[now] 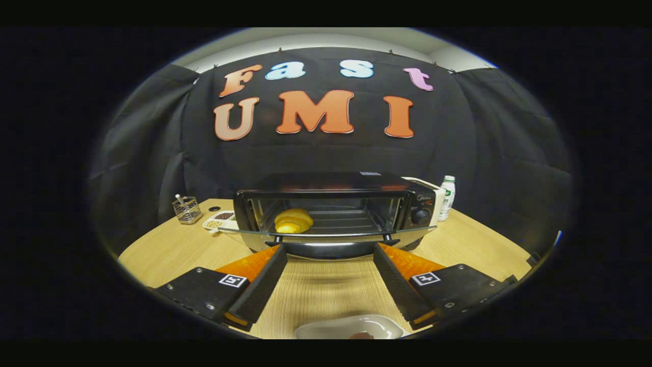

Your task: Open the toaster oven, put the food inside, and close the toaster oven door.

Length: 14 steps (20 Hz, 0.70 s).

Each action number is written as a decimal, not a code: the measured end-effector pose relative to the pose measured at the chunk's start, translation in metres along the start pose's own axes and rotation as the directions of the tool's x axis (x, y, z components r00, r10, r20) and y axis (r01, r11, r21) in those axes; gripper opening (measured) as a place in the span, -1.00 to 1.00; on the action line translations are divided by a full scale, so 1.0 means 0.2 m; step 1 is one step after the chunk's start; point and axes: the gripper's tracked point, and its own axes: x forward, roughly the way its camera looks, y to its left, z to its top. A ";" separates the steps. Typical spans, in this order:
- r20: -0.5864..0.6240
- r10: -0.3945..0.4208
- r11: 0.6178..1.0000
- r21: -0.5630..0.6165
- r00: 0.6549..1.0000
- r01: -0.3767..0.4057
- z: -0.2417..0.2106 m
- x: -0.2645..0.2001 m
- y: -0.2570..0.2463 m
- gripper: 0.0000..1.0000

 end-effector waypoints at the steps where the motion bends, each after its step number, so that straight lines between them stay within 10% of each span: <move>1: 0.001 0.006 1.000 0.010 1.000 -0.006 0.03 0.03 0.00 1.00; 14: 0.124 0.020 1.000 0.018 0.992 -0.022 0.53 -0.14 -0.03 1.00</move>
